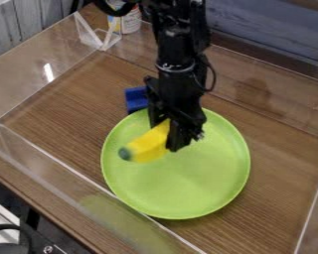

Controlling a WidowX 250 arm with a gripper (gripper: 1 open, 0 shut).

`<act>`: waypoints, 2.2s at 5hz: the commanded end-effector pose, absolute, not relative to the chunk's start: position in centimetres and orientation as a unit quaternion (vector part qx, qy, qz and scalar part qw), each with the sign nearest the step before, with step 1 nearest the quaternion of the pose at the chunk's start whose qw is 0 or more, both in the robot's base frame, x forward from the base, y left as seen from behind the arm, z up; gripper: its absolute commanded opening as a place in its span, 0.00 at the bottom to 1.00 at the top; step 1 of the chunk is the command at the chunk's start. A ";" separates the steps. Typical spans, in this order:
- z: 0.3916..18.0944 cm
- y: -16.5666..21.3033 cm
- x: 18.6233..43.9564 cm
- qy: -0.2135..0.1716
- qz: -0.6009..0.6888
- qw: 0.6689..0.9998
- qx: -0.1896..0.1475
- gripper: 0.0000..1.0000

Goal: Remove the banana from inside the green plate and put it on the table

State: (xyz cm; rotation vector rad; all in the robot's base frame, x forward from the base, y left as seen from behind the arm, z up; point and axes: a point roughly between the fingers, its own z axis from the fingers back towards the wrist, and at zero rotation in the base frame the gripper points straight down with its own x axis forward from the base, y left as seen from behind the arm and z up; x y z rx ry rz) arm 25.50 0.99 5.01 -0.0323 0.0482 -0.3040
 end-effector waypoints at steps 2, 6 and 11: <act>5.1 1.1 26.4 0.005 -0.156 0.988 -0.009 0.00; 4.3 11.6 24.9 -0.002 -0.089 0.996 0.010 0.00; 2.8 12.9 24.6 0.007 -0.074 0.997 0.003 0.00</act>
